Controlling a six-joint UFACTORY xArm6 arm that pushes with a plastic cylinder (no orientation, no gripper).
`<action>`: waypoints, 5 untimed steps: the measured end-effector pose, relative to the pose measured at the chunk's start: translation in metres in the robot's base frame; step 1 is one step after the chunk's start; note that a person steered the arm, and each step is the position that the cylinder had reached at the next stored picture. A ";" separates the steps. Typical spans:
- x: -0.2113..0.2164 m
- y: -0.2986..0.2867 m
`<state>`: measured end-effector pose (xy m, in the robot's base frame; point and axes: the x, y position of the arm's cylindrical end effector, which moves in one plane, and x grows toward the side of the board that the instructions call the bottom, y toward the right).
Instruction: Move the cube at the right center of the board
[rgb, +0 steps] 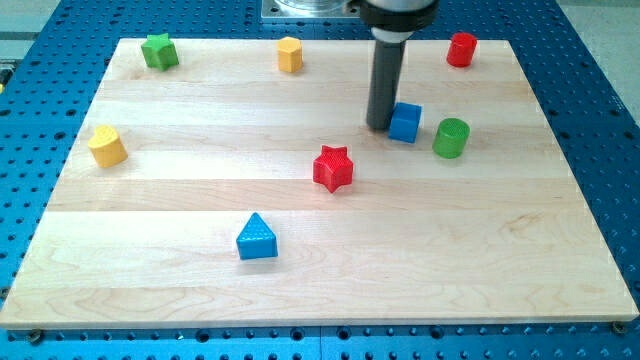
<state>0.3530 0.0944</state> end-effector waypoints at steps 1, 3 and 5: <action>-0.026 0.044; 0.014 0.121; 0.071 0.067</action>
<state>0.4239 0.1612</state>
